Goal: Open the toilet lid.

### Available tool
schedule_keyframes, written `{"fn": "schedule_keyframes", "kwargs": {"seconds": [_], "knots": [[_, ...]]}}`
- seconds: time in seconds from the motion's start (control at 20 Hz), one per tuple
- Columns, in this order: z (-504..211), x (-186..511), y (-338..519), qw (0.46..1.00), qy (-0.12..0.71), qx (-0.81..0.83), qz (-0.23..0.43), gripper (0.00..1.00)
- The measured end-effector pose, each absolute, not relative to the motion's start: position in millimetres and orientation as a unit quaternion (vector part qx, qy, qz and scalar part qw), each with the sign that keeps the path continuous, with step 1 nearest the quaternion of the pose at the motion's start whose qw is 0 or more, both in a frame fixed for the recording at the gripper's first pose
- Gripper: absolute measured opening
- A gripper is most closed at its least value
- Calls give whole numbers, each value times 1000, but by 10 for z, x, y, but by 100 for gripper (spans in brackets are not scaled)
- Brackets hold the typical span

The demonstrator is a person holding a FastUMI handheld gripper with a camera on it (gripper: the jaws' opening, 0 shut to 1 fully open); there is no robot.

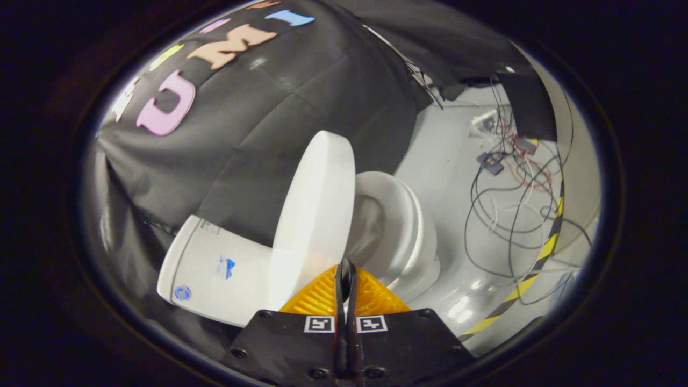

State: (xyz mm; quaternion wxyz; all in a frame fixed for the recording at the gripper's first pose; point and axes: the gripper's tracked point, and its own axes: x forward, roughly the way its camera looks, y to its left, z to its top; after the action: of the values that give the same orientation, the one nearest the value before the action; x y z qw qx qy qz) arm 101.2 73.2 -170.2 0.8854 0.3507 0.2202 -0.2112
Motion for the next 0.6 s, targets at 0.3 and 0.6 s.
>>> {"fn": "schedule_keyframes", "kwargs": {"seconds": [0.3, 0.6], "knots": [[-1218, 1122, 942, 902, 201, 315, -216, 1], [-860, 1171, 1258, 917, 163, 272, -242, 1]]}}
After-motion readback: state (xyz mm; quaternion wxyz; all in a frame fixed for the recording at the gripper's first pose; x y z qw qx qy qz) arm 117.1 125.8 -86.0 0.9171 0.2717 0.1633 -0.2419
